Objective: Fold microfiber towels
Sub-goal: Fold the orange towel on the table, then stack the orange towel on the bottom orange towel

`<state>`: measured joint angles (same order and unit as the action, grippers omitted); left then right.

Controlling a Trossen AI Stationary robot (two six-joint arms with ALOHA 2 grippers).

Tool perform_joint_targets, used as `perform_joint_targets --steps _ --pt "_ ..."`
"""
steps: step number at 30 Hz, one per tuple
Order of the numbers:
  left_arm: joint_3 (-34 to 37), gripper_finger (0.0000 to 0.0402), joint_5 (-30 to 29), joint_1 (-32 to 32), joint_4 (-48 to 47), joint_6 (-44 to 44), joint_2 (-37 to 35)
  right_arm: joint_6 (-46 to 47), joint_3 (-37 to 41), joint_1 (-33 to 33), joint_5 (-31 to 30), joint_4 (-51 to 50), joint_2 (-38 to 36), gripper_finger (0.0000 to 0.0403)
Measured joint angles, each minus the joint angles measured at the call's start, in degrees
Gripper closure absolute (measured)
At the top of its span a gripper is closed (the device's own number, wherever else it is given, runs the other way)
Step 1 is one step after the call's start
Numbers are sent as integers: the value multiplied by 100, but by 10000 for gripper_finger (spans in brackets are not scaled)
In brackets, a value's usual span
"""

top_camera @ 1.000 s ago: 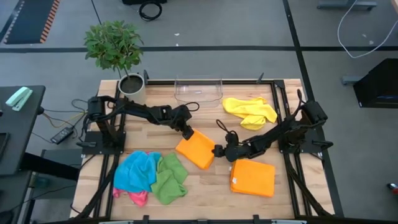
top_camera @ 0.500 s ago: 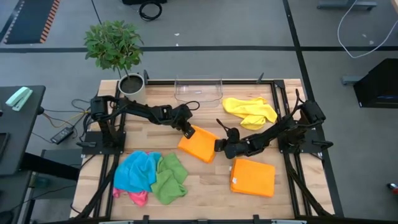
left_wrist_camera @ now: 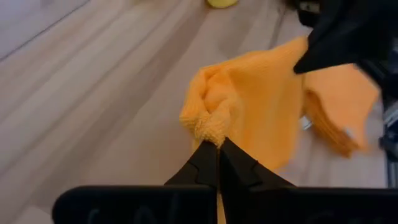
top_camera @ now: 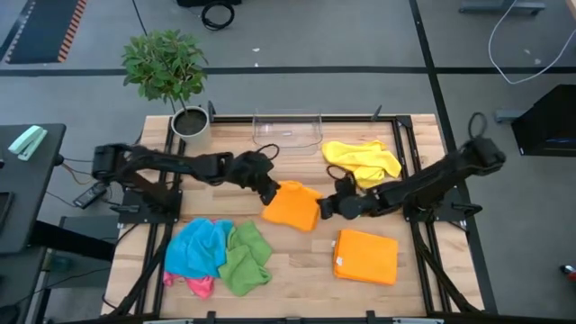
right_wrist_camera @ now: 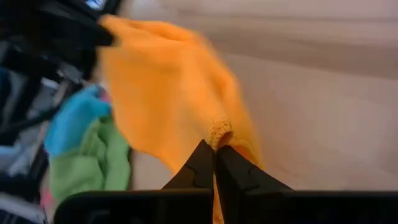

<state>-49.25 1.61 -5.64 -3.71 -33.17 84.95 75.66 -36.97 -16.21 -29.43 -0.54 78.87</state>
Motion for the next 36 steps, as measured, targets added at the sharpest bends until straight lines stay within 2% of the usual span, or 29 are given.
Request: perform_joint_targets --steps 4,8,12,15,19,29,36 --pt "26 393 -669 591 -357 -1166 -5 173 4 132 483 -863 -447 397" --pt "4 395 -1354 1154 -198 -2054 367 -6 10 559 751 -868 -254 397" --pt "5 390 -1898 1216 -496 -2201 584 -427 4 1068 1123 -247 270 397" --pt "2 395 -1963 1027 -792 -2132 681 -655 5 1395 1536 59 587 393" --pt "-5 388 -1959 706 -1001 -1767 691 -717 0 1636 1972 53 684 359" --pt "8 277 -1917 108 -1512 -1678 684 -690 11 1741 1966 -510 75 238" --pt "8 187 -1593 55 -1619 -1375 449 -259 11 1222 1474 -557 -39 198"
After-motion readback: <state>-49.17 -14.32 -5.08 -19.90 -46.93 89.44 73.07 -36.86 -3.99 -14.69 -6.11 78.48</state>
